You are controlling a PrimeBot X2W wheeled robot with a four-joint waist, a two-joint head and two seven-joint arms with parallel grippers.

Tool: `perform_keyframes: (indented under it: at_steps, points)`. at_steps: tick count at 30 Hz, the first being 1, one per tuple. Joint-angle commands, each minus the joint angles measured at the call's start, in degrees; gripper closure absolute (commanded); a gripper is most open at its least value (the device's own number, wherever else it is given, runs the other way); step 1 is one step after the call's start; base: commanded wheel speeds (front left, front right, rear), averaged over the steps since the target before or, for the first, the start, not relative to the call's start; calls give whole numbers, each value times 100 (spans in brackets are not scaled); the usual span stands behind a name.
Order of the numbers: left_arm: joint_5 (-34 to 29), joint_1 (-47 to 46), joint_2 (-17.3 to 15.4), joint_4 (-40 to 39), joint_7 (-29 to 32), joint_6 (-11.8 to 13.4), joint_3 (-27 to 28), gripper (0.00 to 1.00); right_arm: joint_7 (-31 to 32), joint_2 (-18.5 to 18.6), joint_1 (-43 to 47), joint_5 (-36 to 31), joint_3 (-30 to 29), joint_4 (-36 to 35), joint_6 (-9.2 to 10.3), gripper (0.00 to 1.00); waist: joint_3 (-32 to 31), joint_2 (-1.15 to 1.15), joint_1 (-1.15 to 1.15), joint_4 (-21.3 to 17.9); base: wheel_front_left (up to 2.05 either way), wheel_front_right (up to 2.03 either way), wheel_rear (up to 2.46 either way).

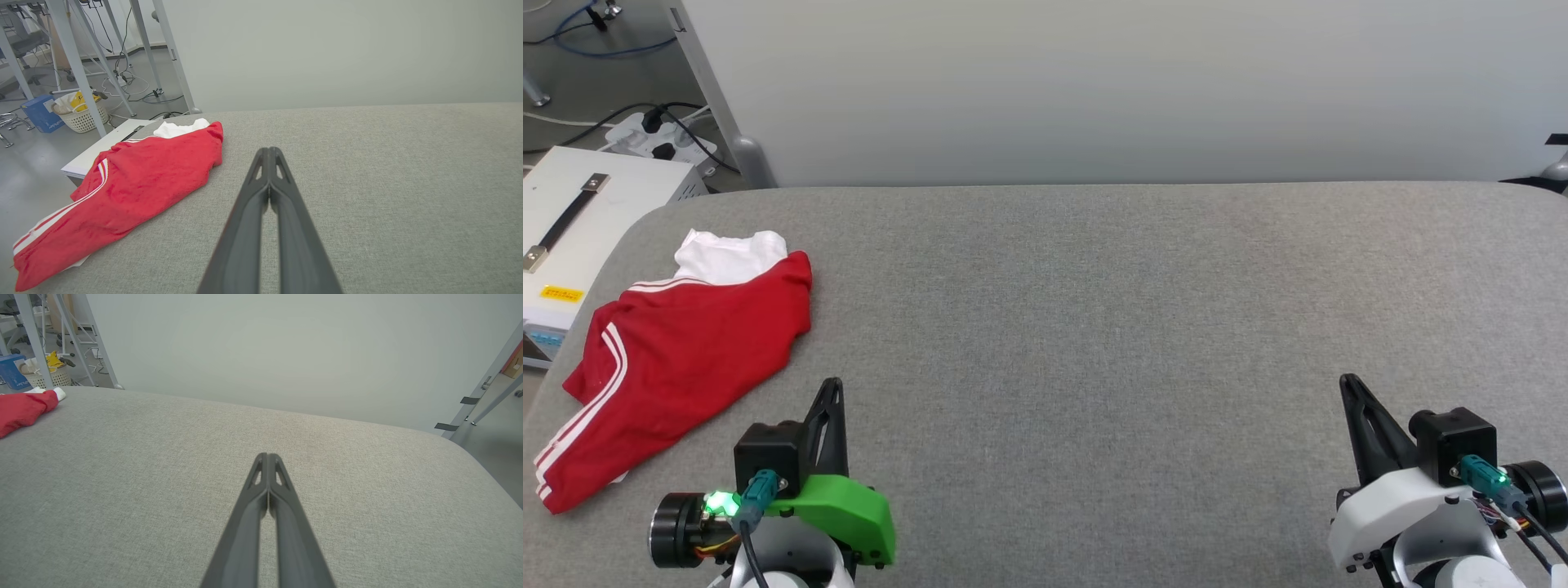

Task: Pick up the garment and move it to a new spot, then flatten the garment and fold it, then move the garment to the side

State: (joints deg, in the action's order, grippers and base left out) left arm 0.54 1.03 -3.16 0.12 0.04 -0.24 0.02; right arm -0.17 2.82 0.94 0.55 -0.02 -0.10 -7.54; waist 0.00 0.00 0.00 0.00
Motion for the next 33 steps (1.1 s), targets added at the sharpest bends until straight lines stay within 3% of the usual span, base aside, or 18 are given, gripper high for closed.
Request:
perform_keyframes:
  at_steps: [1, 33]
  points:
    - [-54, -103, 28, -12, -4, 24, -2, 100, 17, 6, -94, -55, 2, 10, 5, 100, 0, 0, 0, 0, 0, 0, 0]
    - [-54, -103, 28, -12, -4, 24, -2, 100, 17, 6, -94, -55, 2, 10, 5, 100, 0, 0, 0, 0, 0, 0, 0]
